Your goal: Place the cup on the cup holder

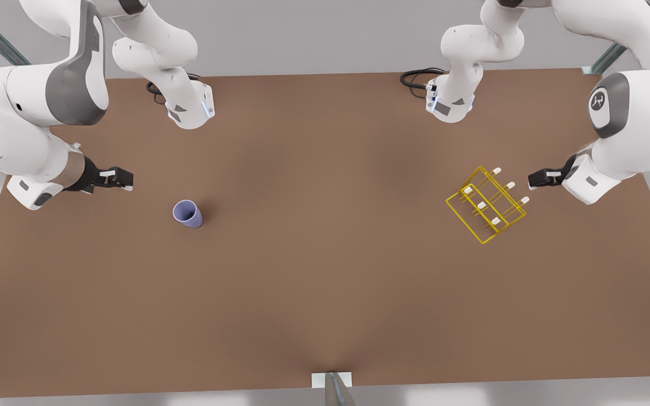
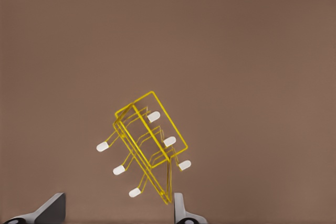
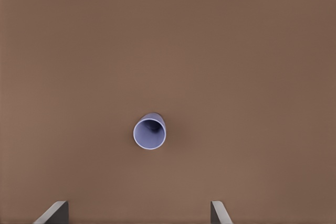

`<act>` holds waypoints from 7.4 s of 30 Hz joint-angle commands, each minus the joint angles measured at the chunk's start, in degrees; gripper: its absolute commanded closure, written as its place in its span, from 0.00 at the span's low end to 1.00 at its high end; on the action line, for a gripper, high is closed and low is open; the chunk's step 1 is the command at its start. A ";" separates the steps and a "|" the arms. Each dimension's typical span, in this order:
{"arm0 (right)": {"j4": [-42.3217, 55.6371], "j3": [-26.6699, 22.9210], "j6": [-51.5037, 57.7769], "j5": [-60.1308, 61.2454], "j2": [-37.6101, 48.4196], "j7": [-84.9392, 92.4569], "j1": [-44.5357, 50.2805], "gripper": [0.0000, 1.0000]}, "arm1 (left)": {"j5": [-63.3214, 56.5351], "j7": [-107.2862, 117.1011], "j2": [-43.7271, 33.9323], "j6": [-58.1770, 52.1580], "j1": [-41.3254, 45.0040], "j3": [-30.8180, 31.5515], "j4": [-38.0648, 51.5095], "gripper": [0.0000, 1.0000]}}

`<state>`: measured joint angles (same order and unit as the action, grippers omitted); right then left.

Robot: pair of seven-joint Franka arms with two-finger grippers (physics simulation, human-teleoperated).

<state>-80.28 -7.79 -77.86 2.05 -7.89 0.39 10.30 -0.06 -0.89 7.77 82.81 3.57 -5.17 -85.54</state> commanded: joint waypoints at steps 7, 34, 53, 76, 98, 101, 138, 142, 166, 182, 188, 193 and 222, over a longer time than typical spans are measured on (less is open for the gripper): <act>-6.63 -0.03 -7.99 2.52 -6.62 -12.34 11.31 0.00 | -0.03 -0.08 -0.12 0.08 0.12 -0.01 0.03 0.00; -52.35 1.72 -63.38 -3.54 1.91 -11.64 8.07 0.00 | 0.23 0.01 2.08 0.78 -1.29 -0.19 0.03 0.00; -56.74 1.55 -63.47 -3.54 1.21 -11.46 9.65 0.00 | 0.32 -0.08 2.08 0.78 -1.20 -0.10 0.03 0.00; -55.34 0.76 -61.54 -3.54 -4.42 -11.02 9.39 0.79 | 0.23 -0.08 1.99 0.78 -1.02 -0.10 0.46 0.00; -16.67 4.45 -46.15 70.17 -21.63 4.24 22.83 0.79 | 0.23 0.62 1.90 -1.07 -0.85 -0.19 1.17 0.00; -11.22 4.45 -46.15 80.74 -29.55 25.00 23.71 0.79 | 0.32 0.45 1.90 -1.07 -1.02 -0.19 1.26 0.00; 10.49 4.19 -47.47 95.60 -53.72 56.30 29.16 0.00 | 0.15 10.20 1.20 1.04 2.23 0.86 0.73 0.00; 3.55 4.19 -43.87 90.50 -49.51 56.04 27.31 0.00 | 0.23 29.26 4.27 2.97 9.43 3.59 0.73 0.00; -4.45 -7.24 4.65 -1.35 0.15 -16.39 12.64 0.00 | 10.78 142.83 29.50 51.84 24.73 4.03 -3.49 0.00; -4.45 -7.24 4.29 -0.99 0.06 -13.84 12.64 0.00 | 10.34 137.20 34.59 52.81 26.92 4.03 -5.42 0.00; -4.45 -7.24 4.29 -0.99 0.06 -13.84 12.64 0.00 | 10.25 121.66 34.95 53.42 27.36 5.88 -5.34 0.00; -4.45 -7.24 4.38 -0.91 0.06 -13.75 12.64 0.00 | 10.25 116.90 35.21 54.83 27.28 6.05 -5.34 0.00; -4.36 -7.42 4.38 -0.47 -0.11 -12.61 12.55 0.00 | -16.81 106.44 43.64 14.23 74.03 -54.77 -8.50 0.26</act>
<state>-84.67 -15.13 -73.51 1.51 -8.06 -11.69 22.87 -4.26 113.78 50.57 111.12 74.93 -57.22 -92.58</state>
